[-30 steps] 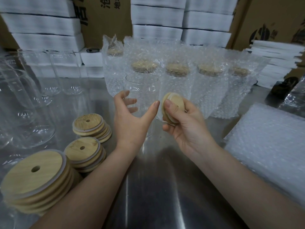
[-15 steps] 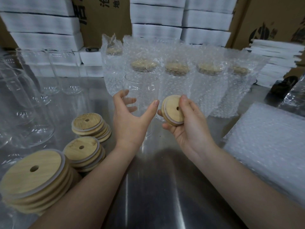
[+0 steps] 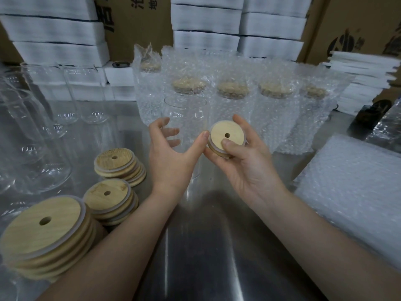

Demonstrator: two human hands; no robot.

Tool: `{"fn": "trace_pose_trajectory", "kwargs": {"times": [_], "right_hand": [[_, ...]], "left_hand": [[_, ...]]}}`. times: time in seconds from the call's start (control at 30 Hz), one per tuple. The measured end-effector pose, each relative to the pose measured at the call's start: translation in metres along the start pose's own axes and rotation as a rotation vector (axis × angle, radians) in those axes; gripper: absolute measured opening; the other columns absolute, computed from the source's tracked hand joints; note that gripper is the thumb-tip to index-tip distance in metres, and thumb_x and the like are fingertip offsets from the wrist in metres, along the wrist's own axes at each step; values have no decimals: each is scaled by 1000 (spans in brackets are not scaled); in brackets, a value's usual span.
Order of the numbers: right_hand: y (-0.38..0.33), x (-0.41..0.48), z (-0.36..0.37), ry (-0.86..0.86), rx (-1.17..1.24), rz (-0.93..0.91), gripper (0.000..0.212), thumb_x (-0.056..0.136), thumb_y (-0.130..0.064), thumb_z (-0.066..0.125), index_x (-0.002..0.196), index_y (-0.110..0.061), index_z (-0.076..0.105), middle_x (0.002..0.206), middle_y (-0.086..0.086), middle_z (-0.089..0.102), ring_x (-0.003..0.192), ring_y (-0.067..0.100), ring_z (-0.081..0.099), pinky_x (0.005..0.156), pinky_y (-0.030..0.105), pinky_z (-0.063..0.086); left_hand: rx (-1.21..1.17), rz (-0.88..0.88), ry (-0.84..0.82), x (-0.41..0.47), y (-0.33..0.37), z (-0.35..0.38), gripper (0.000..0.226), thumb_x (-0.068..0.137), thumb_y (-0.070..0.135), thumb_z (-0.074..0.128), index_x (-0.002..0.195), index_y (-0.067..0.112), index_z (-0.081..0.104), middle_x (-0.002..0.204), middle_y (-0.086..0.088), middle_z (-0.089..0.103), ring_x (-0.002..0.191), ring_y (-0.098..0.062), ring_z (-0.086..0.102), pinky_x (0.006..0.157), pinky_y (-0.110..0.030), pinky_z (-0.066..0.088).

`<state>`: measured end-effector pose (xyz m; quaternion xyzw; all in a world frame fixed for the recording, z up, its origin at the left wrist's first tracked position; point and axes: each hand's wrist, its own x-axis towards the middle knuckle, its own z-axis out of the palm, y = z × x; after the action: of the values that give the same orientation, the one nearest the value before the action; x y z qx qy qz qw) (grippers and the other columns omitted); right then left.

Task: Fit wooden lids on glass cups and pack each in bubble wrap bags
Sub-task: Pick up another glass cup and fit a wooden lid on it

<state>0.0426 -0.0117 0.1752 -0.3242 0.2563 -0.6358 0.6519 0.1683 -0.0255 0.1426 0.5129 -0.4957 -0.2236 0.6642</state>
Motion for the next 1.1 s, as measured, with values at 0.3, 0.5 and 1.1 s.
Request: {"fn": "trace_pose_trajectory", "kwargs": {"times": [0.3,0.5,1.1], "right_hand": [[-3,-2,0,61,-129,-78,44,80,7,71,111,-21,58,106,9,61,73,15,69,52,24,53],[-5,-5,1,113,-205,-88,19,88,-12,69,100,-19,56,89,7,63,55,9,58,35,19,38],[-22,0,-1,208,-32,-185,22,104,-24,37,121,-19,51,92,15,73,73,30,72,44,28,50]], "left_hand": [[11,2,3,0,-1,1,80,57,71,69,122,37,39,112,14,56,101,-5,60,91,-38,53],[21,15,14,-1,-1,1,82,57,72,69,124,36,39,114,13,56,101,-3,59,86,-29,52],[224,195,1,-12,7,5,87,64,67,70,133,25,37,120,9,52,105,-10,57,82,-27,47]]}}
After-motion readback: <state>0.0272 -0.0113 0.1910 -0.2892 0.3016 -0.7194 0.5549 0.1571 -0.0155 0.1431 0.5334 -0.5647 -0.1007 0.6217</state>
